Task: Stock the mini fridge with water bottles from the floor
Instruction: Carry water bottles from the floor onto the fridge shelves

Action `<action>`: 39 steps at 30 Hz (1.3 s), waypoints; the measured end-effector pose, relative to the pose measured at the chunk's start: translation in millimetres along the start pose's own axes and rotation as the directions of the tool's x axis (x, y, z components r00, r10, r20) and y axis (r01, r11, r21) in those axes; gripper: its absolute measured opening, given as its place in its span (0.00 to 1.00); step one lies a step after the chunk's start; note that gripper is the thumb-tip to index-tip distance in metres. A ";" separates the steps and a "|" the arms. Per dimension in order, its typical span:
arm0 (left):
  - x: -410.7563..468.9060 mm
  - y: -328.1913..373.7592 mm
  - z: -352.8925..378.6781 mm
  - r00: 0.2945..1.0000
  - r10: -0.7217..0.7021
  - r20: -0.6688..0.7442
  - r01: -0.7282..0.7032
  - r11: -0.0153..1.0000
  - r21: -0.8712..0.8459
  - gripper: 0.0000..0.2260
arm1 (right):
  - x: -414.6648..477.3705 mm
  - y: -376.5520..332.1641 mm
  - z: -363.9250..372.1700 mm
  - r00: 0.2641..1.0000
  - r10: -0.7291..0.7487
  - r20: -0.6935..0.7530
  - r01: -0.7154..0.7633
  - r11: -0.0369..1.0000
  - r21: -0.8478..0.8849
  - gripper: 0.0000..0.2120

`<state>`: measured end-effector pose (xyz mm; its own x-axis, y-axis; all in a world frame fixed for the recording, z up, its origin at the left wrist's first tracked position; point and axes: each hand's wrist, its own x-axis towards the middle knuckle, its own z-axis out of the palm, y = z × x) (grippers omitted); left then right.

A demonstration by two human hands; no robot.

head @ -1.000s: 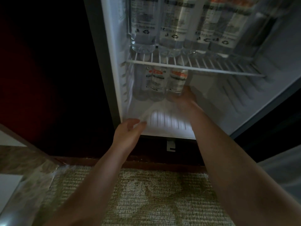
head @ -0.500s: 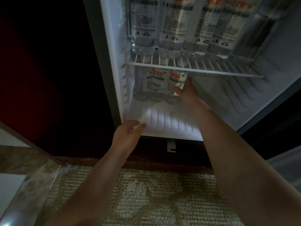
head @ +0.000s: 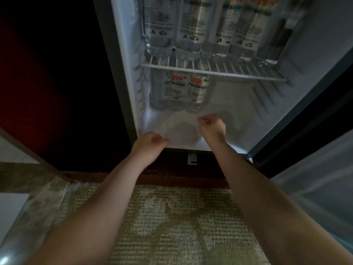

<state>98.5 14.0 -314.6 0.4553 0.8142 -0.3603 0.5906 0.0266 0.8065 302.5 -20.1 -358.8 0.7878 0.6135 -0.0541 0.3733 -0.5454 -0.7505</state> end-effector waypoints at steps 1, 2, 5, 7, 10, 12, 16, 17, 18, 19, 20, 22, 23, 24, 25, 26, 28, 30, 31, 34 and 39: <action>-3.5 3.5 -1.4 0.999 -0.005 0.043 0.003 0.999 0.049 0.11 | -12.3 3.0 -2.6 0.998 -0.001 0.057 0.002 1.000 -0.009 0.10; -6.6 7.2 -2.5 0.997 -0.017 0.081 0.009 0.995 0.100 0.11 | -24.1 6.2 -7.6 0.991 0.007 0.137 -0.008 1.000 0.001 0.08; -20.4 23.3 -3.5 0.974 -0.042 0.221 -0.026 0.955 0.295 0.16 | -59.2 7.7 -39.7 0.887 0.105 0.450 -0.111 0.994 -0.013 0.06; -34.1 39.2 -5.4 0.947 -0.062 0.315 -0.075 0.911 0.406 0.18 | -78.6 2.5 -68.6 0.807 0.159 0.568 -0.129 0.987 -0.093 0.09; -62.3 68.5 -13.3 0.939 -0.028 0.343 -0.148 0.866 0.477 0.17 | -105.5 -11.7 -110.6 0.788 0.185 0.588 -0.119 0.982 -0.149 0.13; -84.8 88.1 -18.0 0.947 0.058 0.316 -0.212 0.851 0.481 0.15 | -125.6 -24.6 -138.3 0.807 0.163 0.567 -0.108 0.986 -0.130 0.15; -138.9 117.8 -26.1 0.932 0.096 0.348 -0.275 0.815 0.510 0.11 | -168.4 -52.1 -185.7 0.847 0.116 0.519 -0.086 0.993 -0.082 0.15; -153.7 124.1 -27.8 0.929 0.101 0.356 -0.286 0.805 0.520 0.11 | -178.9 -58.1 -195.5 0.855 0.104 0.507 -0.079 0.994 -0.072 0.15; -168.2 130.5 -29.5 0.928 0.120 0.353 -0.302 0.796 0.524 0.13 | -189.4 -63.6 -205.3 0.866 0.087 0.492 -0.068 0.996 -0.056 0.15; -182.8 136.8 -30.7 0.929 0.147 0.339 -0.315 0.794 0.520 0.15 | -199.3 -67.7 -215.6 0.881 0.069 0.469 -0.059 0.998 -0.036 0.15; -196.0 142.9 -31.3 0.931 0.174 0.321 -0.324 0.800 0.505 0.15 | -209.2 -70.6 -226.5 0.895 0.052 0.443 -0.051 0.999 -0.015 0.14; -222.2 153.4 -33.6 0.930 0.220 0.295 -0.342 0.810 0.476 0.14 | -228.6 -74.8 -247.4 0.914 0.024 0.404 -0.036 0.999 0.021 0.13; -235.7 158.5 -34.7 0.929 0.231 0.291 -0.349 0.809 0.472 0.14 | -238.4 -76.2 -257.7 0.921 0.014 0.390 -0.030 0.999 0.034 0.14; -247.9 162.8 -35.5 0.927 0.238 0.290 -0.354 0.809 0.470 0.15 | -248.3 -77.2 -267.7 0.927 0.007 0.374 -0.025 0.999 0.044 0.14; -260.5 167.0 -36.0 0.926 0.244 0.288 -0.358 0.810 0.464 0.15 | -258.1 -78.2 -277.8 0.935 -0.001 0.354 -0.019 0.998 0.052 0.15; -273.5 171.2 -36.9 0.924 0.257 0.284 -0.366 0.813 0.454 0.15 | -268.6 -79.9 -288.4 0.944 -0.009 0.330 -0.012 0.998 0.062 0.15; -299.7 179.9 -38.2 0.918 0.288 0.272 -0.384 0.816 0.432 0.15 | -288.6 -83.5 -309.6 0.959 -0.025 0.281 0.003 0.997 0.080 0.15; -322.3 187.5 -38.0 0.914 0.312 0.258 -0.397 0.816 0.420 0.13 | -308.5 -86.2 -331.4 0.971 -0.049 0.235 0.030 0.996 0.082 0.13; -332.5 191.0 -36.8 0.911 0.324 0.254 -0.405 0.812 0.420 0.13 | -317.8 -87.1 -341.5 0.976 -0.065 0.209 0.049 0.996 0.079 0.12; -358.4 199.5 -28.7 0.893 0.363 0.268 -0.446 0.796 0.408 0.13 | -344.2 -84.9 -369.1 0.985 -0.114 0.127 0.106 0.992 0.066 0.10; -397.9 215.6 4.1 0.847 0.417 0.329 -0.524 0.758 0.387 0.13 | -384.9 -54.7 -407.4 0.992 -0.122 0.009 0.122 0.992 0.028 0.07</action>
<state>47.4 -306.6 0.7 0.8513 0.5101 -0.1227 0.4674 -0.6312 0.6189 178.5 -459.1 -28.6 0.7321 0.6804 0.0321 0.4527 -0.4507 -0.7694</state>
